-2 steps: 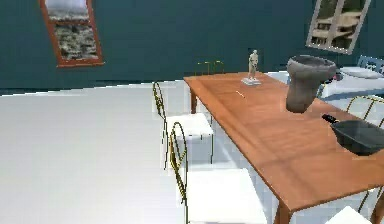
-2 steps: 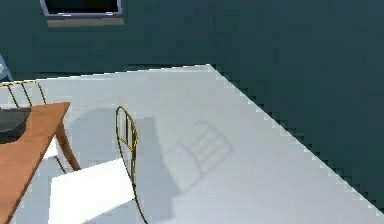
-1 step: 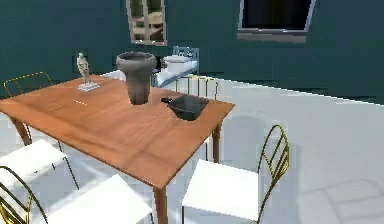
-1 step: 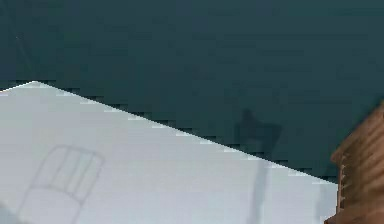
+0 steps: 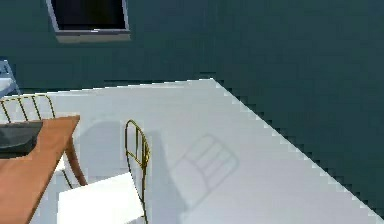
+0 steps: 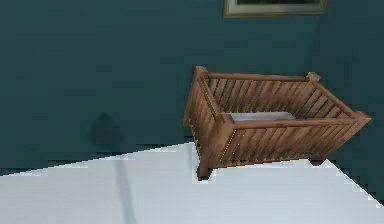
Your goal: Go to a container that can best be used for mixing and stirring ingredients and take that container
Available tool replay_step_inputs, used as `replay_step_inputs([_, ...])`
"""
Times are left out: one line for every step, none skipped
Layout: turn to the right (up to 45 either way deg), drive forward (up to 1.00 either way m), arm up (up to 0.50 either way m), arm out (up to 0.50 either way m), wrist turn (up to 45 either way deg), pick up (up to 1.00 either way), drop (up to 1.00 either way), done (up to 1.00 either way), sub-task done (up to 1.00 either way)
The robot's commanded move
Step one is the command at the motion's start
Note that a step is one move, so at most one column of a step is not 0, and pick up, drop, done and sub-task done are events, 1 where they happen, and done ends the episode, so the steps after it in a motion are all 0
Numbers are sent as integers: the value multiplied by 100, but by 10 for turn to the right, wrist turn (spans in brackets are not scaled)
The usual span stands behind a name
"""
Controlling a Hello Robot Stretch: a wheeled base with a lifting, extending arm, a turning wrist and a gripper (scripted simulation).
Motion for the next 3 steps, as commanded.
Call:
replay_step_inputs([30,0,0,0,0,0,0,0,0])
replay_step_inputs([330,0,0,0,0,0,0,0,0])
replay_step_inputs([0,75,0,0,0,0,0,0,0])
